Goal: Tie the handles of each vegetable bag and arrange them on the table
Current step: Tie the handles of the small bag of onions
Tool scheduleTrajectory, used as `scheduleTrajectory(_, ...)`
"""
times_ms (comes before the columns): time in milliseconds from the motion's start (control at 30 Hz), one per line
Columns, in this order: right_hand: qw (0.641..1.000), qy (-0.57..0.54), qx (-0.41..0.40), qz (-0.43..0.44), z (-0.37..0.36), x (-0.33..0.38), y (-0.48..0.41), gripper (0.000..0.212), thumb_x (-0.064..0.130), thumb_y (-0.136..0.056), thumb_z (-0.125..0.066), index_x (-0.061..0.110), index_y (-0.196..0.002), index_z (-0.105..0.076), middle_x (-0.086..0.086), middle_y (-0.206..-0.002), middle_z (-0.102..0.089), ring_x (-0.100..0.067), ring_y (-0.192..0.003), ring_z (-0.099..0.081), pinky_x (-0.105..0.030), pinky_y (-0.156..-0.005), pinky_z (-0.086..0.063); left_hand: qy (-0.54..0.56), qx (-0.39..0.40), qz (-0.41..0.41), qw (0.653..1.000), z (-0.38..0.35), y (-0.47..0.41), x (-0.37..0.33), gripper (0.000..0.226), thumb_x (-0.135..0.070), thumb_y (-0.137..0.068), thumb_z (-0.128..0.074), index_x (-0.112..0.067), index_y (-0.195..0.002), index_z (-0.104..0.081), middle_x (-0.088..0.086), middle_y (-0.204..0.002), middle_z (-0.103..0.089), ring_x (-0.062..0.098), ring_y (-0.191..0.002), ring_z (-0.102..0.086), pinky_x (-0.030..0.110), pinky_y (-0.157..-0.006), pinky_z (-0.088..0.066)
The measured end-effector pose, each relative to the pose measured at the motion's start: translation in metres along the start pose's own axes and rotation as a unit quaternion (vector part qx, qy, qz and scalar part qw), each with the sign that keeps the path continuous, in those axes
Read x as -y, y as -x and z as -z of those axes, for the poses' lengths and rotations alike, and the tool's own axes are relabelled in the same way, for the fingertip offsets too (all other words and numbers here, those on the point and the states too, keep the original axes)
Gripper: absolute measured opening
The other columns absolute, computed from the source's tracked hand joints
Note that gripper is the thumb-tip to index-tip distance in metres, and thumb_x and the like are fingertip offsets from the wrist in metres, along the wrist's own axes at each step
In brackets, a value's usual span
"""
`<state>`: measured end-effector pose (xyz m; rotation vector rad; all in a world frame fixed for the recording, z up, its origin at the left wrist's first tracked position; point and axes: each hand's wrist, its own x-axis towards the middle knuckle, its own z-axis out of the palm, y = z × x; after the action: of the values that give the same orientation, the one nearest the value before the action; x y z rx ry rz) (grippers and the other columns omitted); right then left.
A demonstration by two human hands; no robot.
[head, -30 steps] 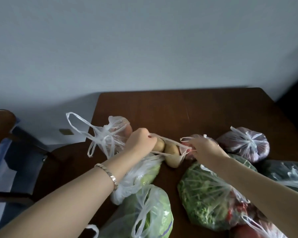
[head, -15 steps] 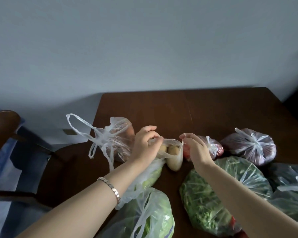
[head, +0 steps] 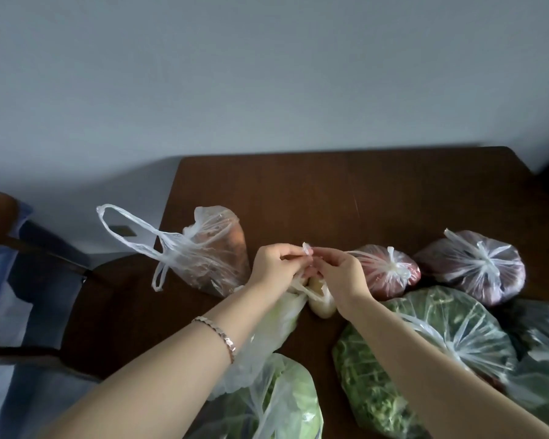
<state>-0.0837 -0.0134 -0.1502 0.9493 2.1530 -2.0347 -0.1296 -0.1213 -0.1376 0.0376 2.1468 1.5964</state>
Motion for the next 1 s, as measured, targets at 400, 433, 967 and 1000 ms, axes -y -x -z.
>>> scheduleTrajectory(400, 0.987, -0.132, 0.08, -0.055, 0.004, -0.01, 0.009, 0.02, -0.001, -0.087, -0.051, -0.006, -0.088, -0.07, -0.014, -0.067, -0.07, -0.016, -0.06, -0.065, -0.023, -0.065, -0.054, 0.12, 0.098, 0.191, 0.969, 0.006, -0.005, 0.002, 0.01, -0.003, -0.078, -0.07, -0.006, -0.087, -0.067, 0.02, -0.086, -0.07, 0.022, -0.065, -0.071, 0.031, -0.076, -0.057)
scheduleTrajectory(433, 0.993, -0.089, 0.071, -0.04, 0.005, -0.011, 0.011, 0.018, 0.006, -0.088, -0.056, -0.001, -0.085, -0.072, -0.009, -0.065, -0.071, -0.01, -0.058, -0.064, -0.019, -0.062, -0.051, 0.074, 0.1, 0.17, 0.978, 0.006, -0.004, 0.001, 0.008, -0.007, -0.079, -0.071, -0.007, -0.086, -0.068, 0.02, -0.087, -0.071, 0.02, -0.068, -0.07, 0.029, -0.075, -0.059)
scheduleTrajectory(967, 0.989, 0.102, -0.093, 0.048, -0.003, -0.008, 0.007, 0.026, 0.022, -0.093, -0.051, 0.004, -0.08, -0.065, -0.004, -0.063, -0.059, -0.011, -0.054, -0.052, -0.015, -0.047, -0.041, -0.476, 0.119, -0.163, 0.856, 0.011, 0.0, 0.007, 0.012, -0.021, -0.091, -0.055, -0.009, -0.089, -0.055, 0.007, -0.091, -0.058, 0.023, -0.082, -0.058, 0.033, -0.071, -0.043)
scheduleTrajectory(1000, 0.987, 0.118, -0.098, 0.047, -0.002, -0.009, 0.006, 0.028, 0.022, -0.092, -0.051, 0.004, -0.077, -0.064, -0.004, -0.062, -0.058, -0.012, -0.055, -0.051, -0.019, -0.048, -0.039, -0.442, 0.125, -0.161, 0.874, 0.01, 0.0, 0.007, 0.017, -0.024, -0.091, -0.055, -0.011, -0.081, -0.051, 0.004, -0.082, -0.055, 0.02, -0.075, -0.053, 0.032, -0.068, -0.041)
